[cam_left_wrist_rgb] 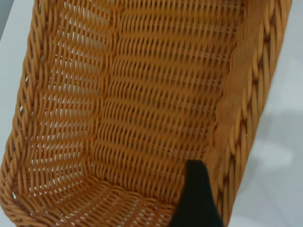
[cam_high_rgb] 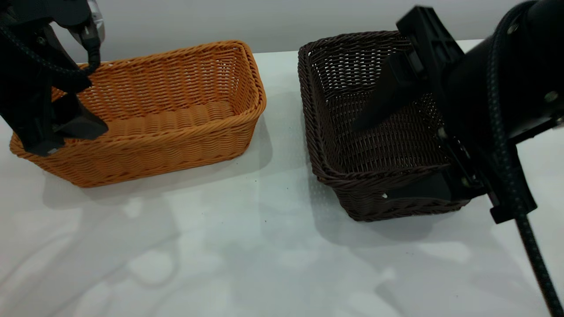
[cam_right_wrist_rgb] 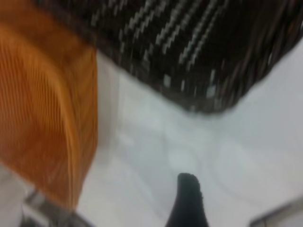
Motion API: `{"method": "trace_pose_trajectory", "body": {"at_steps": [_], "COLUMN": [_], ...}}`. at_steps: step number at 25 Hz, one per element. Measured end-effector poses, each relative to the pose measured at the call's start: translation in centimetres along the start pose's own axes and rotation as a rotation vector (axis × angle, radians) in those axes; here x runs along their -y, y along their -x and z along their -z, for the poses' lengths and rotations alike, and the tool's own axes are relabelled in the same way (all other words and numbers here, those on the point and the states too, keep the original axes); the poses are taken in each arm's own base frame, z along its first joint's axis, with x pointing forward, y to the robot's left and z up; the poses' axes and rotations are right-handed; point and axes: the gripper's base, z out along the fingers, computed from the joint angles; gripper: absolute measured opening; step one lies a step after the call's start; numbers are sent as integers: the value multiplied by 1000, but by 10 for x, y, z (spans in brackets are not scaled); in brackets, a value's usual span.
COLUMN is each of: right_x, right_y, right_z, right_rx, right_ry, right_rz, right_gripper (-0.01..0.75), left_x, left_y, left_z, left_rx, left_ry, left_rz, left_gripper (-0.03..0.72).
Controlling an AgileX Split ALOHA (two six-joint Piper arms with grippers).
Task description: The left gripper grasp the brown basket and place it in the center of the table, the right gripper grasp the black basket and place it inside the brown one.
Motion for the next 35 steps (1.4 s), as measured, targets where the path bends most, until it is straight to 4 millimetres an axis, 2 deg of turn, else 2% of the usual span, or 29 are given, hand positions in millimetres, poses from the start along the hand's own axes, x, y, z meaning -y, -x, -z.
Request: {"method": "trace_pose_trajectory", "body": {"at_steps": [5, 15, 25, 35], "right_x": [2, -1, 10, 1], "right_y": [8, 20, 28, 33], "right_z": [-9, -12, -31, -52], "right_rx": [58, 177, 192, 199], "right_ry": [-10, 50, -34, -61], "right_rz": [-79, -155, -170, -166], "right_gripper": [524, 510, 507, 507], "left_x": [1, 1, 1, 1], "left_y": [1, 1, 1, 2], "left_z": [0, 0, 0, 0], "left_rx": [3, 4, 4, 4], "left_ry": [-1, -1, -2, -5], "left_rz": [-3, 16, 22, 55], "left_gripper": [478, 478, 477, 477]}}
